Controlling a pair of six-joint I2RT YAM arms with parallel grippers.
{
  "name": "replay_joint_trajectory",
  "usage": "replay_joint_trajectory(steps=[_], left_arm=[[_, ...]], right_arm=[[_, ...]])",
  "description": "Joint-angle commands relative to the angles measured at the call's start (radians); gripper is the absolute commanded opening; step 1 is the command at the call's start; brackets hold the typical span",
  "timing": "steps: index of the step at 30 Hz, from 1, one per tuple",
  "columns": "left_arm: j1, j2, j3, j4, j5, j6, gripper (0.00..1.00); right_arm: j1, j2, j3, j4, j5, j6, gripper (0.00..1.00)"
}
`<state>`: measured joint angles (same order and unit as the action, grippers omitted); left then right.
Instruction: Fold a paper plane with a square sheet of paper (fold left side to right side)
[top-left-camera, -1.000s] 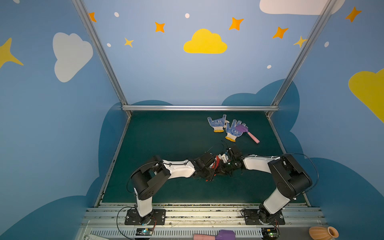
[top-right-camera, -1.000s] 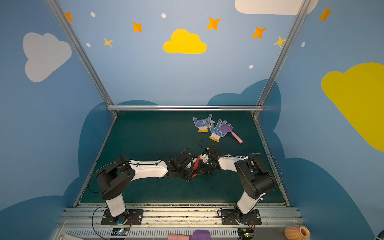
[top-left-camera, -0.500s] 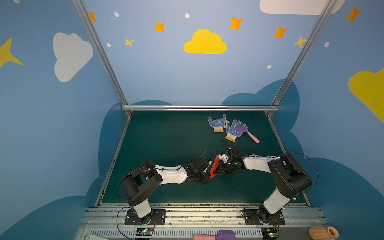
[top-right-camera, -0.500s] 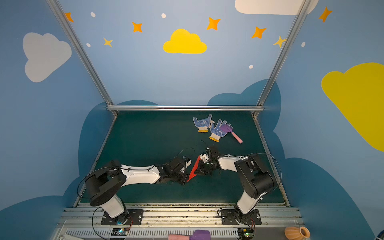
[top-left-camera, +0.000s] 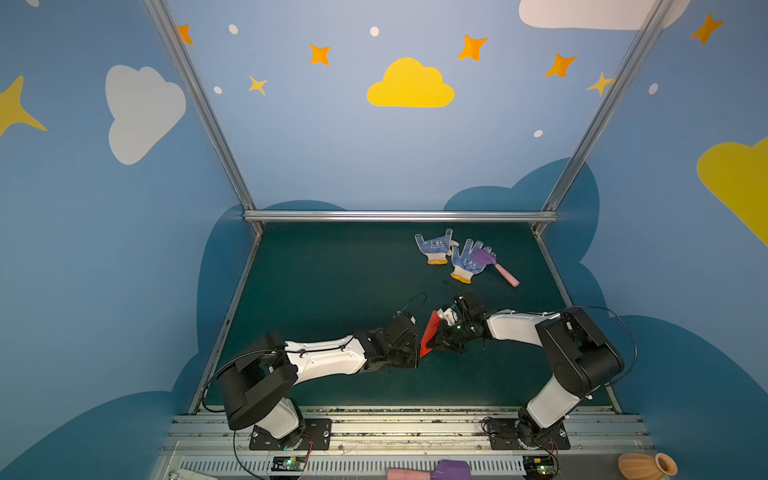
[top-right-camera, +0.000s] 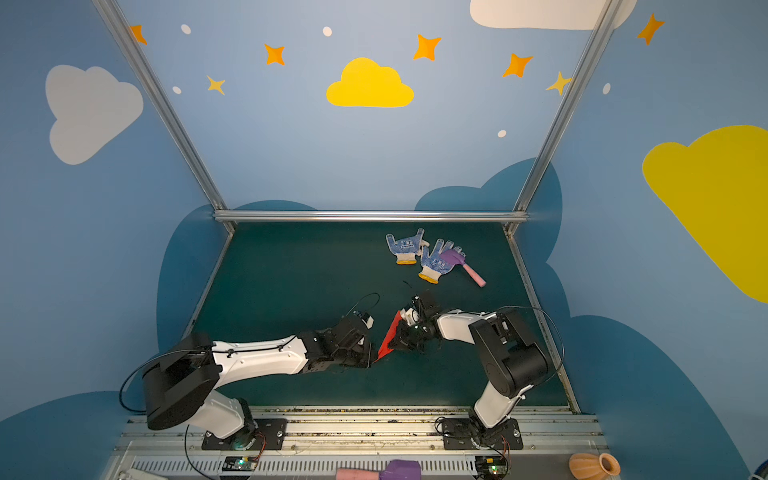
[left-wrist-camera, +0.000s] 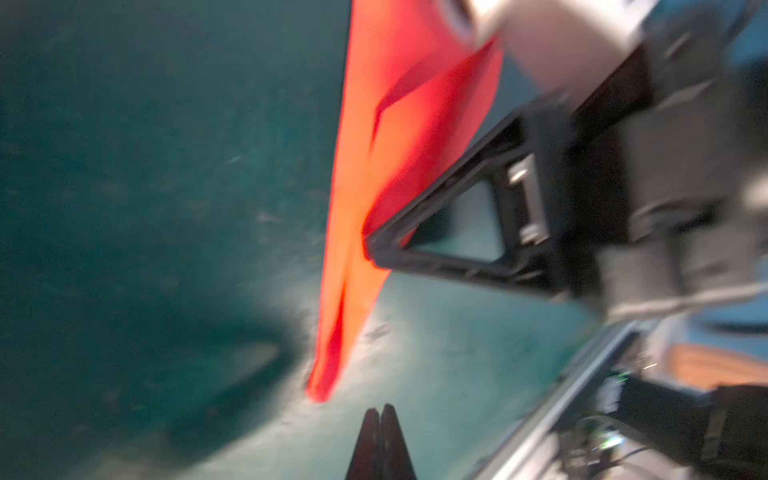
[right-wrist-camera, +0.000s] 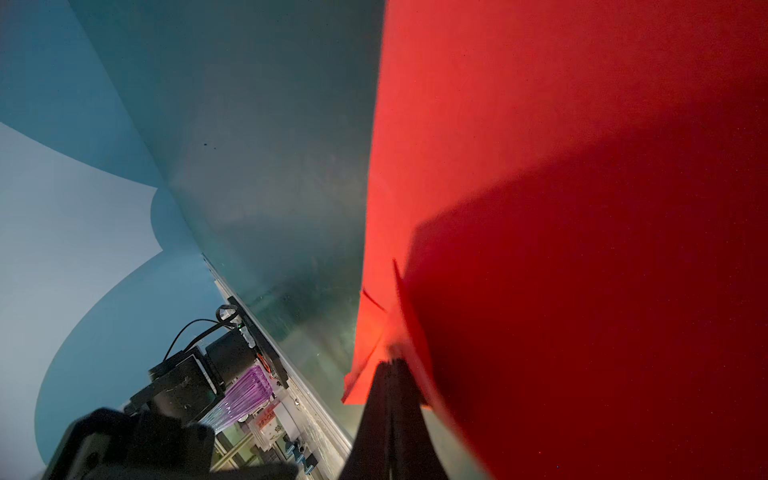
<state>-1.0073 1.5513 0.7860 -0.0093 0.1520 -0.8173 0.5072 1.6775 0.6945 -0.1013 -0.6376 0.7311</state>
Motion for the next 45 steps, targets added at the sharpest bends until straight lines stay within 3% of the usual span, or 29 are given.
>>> replay_joint_trajectory(steps=[1, 5, 10, 26, 45], left_arm=[[-0.011, 0.05, 0.007, 0.081, -0.048, -0.236, 0.03], [-0.019, 0.105, 0.016, 0.103, -0.093, -0.39, 0.03], [-0.024, 0.15, 0.078, 0.056, -0.147, -0.448, 0.03], [-0.02, 0.235, 0.123, -0.001, -0.177, -0.473, 0.03], [-0.019, 0.206, 0.012, 0.0, -0.163, -0.473, 0.03]], right_arm=[[-0.011, 0.038, -0.052, -0.037, 0.179, 0.024, 0.0], [-0.011, 0.03, -0.059, -0.034, 0.188, 0.034, 0.0], [-0.012, 0.028, -0.063, -0.034, 0.193, 0.036, 0.0], [-0.011, 0.032, -0.062, -0.032, 0.191, 0.037, 0.0], [-0.014, 0.025, -0.063, -0.047, 0.2, 0.037, 0.0]])
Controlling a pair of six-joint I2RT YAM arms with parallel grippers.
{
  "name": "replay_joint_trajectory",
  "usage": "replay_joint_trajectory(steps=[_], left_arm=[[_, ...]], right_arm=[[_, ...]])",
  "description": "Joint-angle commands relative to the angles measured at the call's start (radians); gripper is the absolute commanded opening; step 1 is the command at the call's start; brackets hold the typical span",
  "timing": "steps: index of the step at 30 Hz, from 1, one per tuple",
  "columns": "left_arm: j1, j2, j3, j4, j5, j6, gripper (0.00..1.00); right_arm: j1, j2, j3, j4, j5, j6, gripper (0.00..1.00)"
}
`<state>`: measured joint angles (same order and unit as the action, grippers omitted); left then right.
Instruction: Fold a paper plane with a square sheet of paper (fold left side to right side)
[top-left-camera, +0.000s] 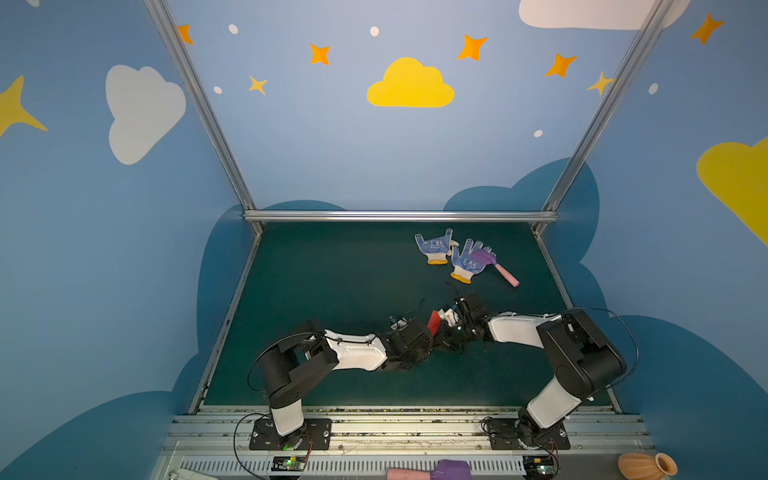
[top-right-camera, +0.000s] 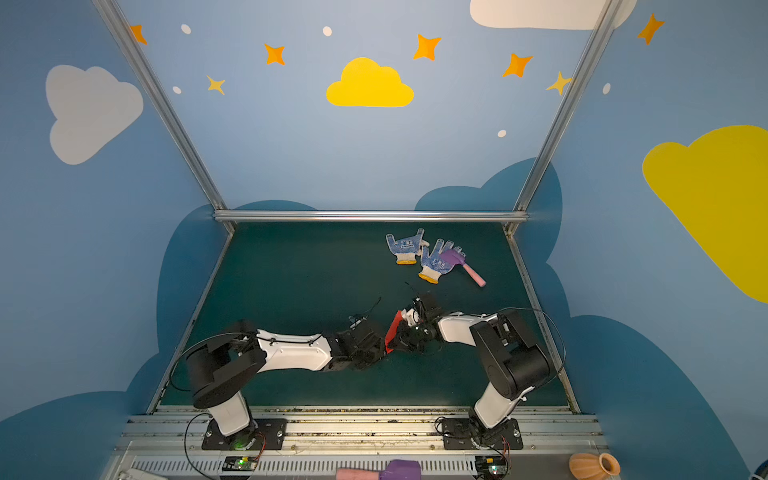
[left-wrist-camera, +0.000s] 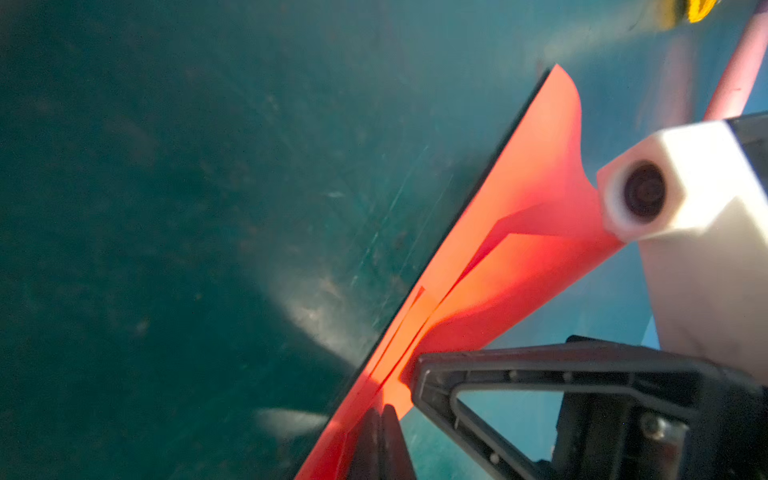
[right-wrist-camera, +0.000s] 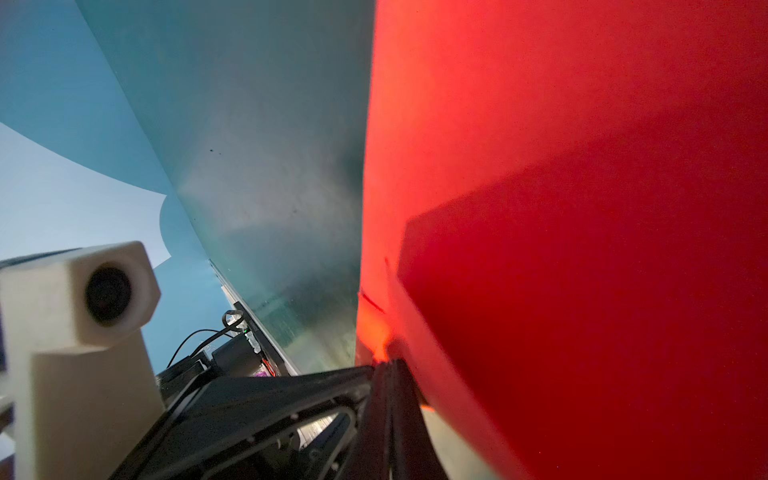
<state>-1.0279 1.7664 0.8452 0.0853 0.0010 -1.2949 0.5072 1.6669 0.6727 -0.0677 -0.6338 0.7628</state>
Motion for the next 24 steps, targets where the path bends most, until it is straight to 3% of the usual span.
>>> replay_joint_trajectory(steps=[1, 13, 19, 24], left_arm=[[-0.001, -0.018, -0.056, -0.098, -0.012, 0.008, 0.03], [-0.032, -0.194, -0.262, -0.13, -0.01, -0.005, 0.03], [-0.031, -0.283, -0.192, -0.167, -0.033, 0.108, 0.03], [-0.029, -0.251, -0.106, -0.098, 0.014, 0.172, 0.03]], right_arm=[[-0.013, 0.036, -0.041, -0.081, 0.198, 0.005, 0.0], [-0.017, 0.039, -0.041, -0.08, 0.198, 0.011, 0.0], [-0.019, 0.039, -0.041, -0.079, 0.2, 0.01, 0.0], [-0.019, 0.044, -0.04, -0.083, 0.202, 0.01, 0.0]])
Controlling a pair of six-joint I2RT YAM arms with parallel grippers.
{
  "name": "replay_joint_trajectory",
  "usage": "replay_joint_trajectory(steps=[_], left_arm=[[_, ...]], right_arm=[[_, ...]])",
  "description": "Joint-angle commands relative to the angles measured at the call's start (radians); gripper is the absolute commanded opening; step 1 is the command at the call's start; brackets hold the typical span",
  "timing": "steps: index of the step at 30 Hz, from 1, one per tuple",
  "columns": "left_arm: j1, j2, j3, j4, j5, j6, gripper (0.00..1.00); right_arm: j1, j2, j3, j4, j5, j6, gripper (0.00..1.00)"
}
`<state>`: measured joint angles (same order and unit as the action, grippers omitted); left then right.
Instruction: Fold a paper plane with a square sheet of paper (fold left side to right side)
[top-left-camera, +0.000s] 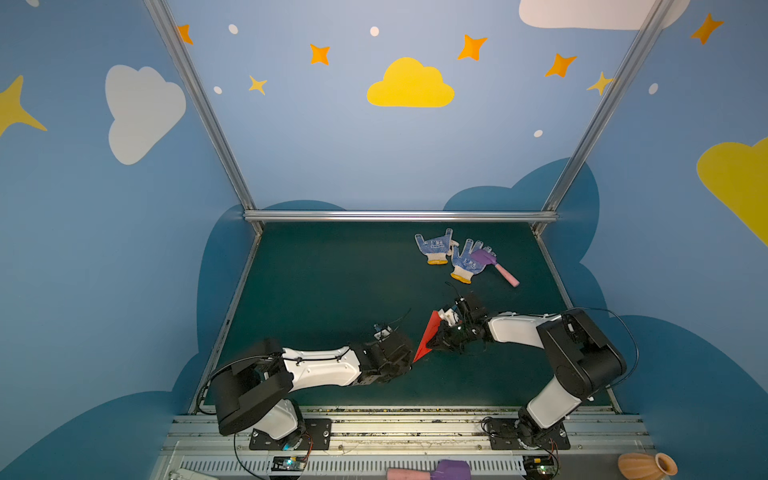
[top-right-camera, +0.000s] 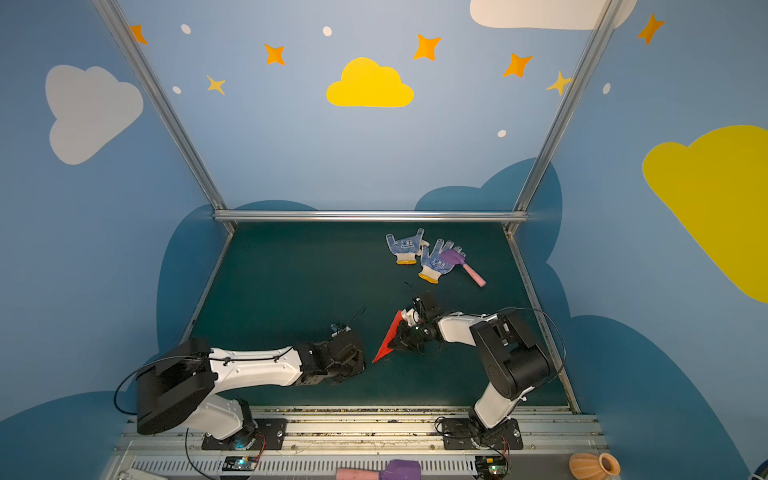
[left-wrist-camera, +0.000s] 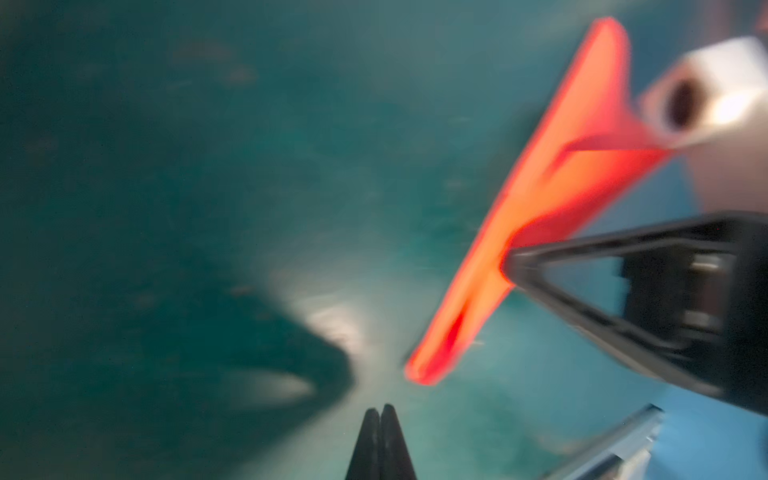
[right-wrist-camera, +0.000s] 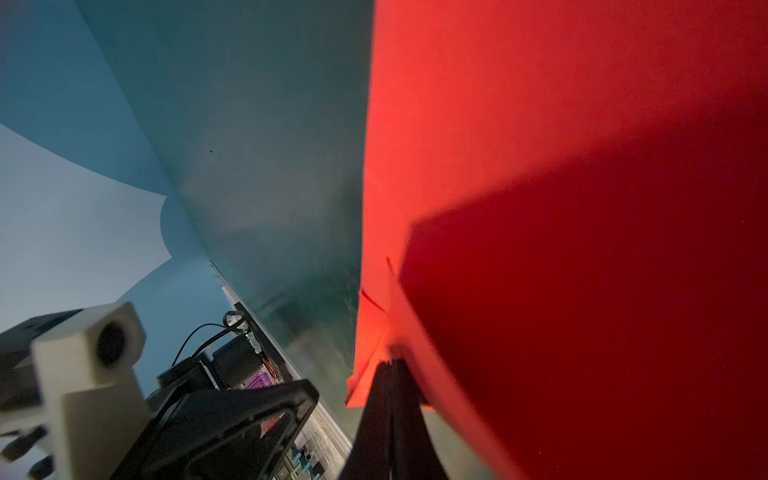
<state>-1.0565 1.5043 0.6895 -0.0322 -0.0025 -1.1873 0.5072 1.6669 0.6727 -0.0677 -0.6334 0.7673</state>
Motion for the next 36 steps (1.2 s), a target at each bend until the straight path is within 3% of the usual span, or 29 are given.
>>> replay_joint_trajectory(steps=[1, 14, 36], left_arm=[[0.001, 0.029, 0.066, 0.031, 0.029, 0.064, 0.03], [0.007, 0.229, 0.235, -0.017, 0.022, 0.007, 0.03], [0.032, 0.262, 0.163, -0.003, 0.04, 0.002, 0.03]], right_arm=[[-0.019, 0.042, -0.039, -0.083, 0.201, 0.006, 0.0], [-0.019, 0.025, -0.042, -0.092, 0.204, 0.005, 0.0], [-0.024, 0.033, -0.053, -0.085, 0.204, 0.002, 0.0]])
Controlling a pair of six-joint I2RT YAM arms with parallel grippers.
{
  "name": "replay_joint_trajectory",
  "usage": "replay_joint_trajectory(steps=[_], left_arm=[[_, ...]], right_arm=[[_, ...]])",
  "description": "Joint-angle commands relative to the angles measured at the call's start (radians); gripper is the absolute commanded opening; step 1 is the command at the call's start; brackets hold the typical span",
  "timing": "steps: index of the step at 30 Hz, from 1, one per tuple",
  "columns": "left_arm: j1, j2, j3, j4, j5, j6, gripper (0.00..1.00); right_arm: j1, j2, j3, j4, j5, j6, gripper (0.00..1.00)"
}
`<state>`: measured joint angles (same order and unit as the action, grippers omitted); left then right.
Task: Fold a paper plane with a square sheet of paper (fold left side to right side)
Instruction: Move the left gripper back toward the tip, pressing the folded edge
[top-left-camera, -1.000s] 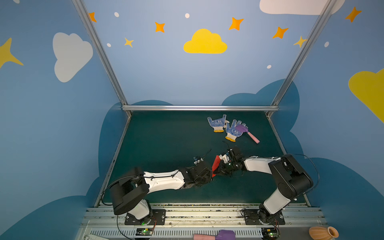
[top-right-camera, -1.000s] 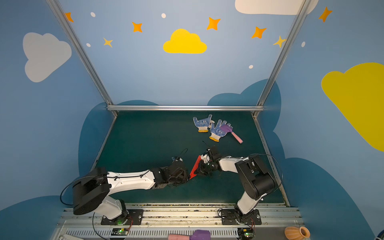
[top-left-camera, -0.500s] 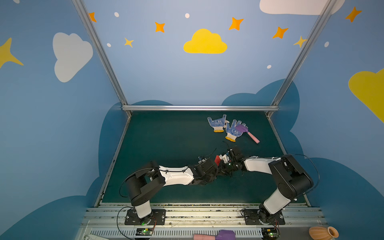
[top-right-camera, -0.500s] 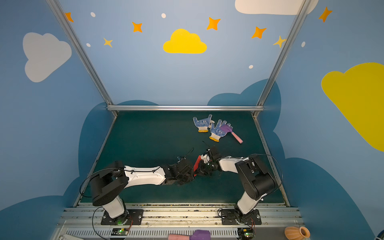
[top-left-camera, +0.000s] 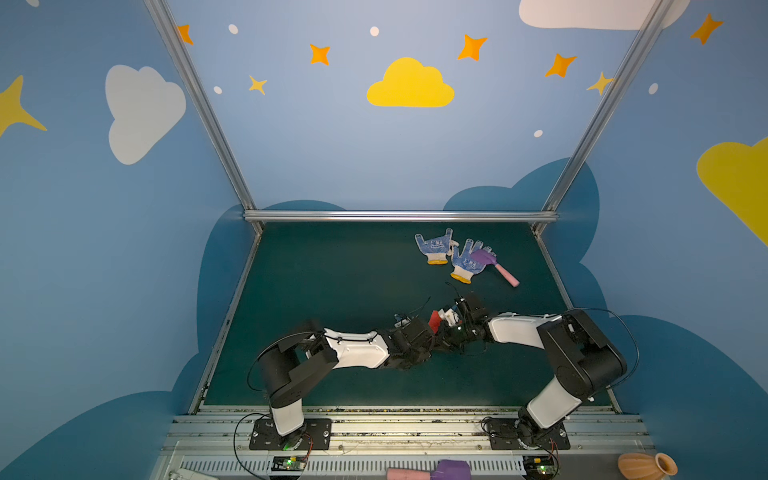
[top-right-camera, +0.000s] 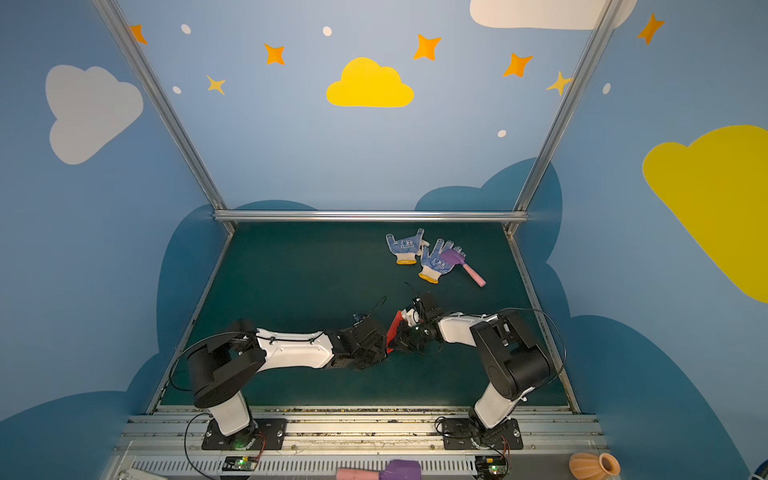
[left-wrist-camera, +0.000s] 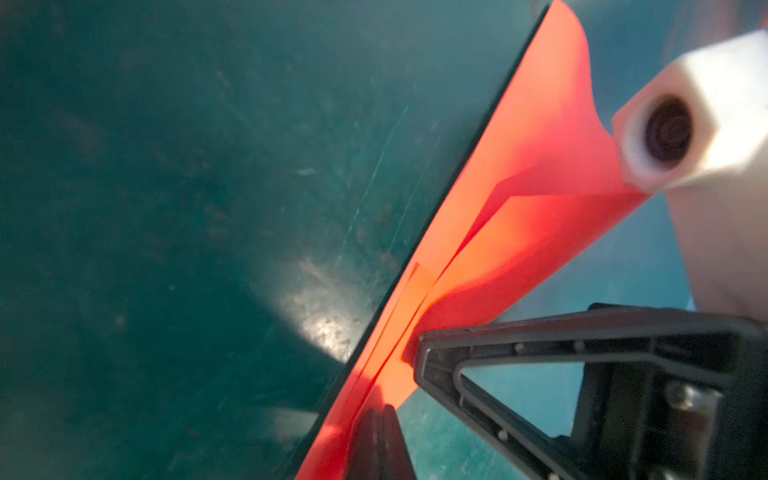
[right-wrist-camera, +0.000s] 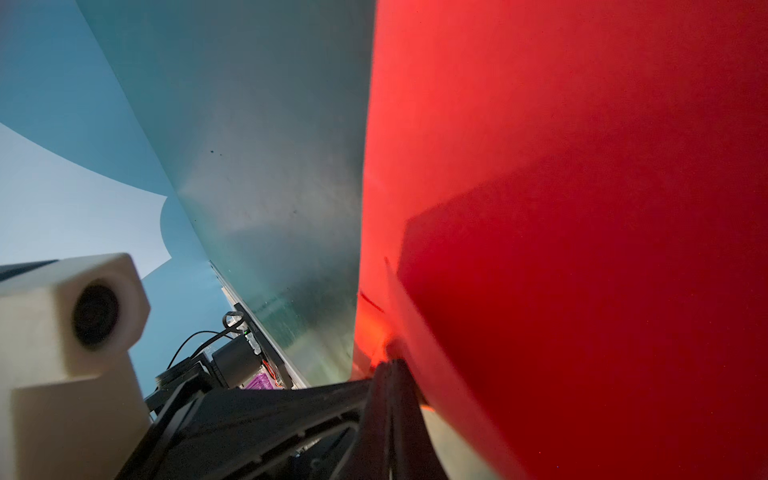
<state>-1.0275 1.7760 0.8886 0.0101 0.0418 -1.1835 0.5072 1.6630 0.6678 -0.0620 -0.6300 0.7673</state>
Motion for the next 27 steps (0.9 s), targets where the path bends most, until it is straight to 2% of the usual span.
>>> replay_joint_trajectory(steps=[1, 27], left_arm=[[0.002, -0.013, -0.042, -0.046, -0.004, -0.003, 0.03], [-0.034, -0.157, -0.228, -0.091, -0.001, -0.017, 0.03]], right_arm=[[-0.024, 0.037, -0.049, -0.091, 0.201, 0.003, 0.0], [-0.028, 0.028, -0.049, -0.101, 0.205, 0.006, 0.0]])
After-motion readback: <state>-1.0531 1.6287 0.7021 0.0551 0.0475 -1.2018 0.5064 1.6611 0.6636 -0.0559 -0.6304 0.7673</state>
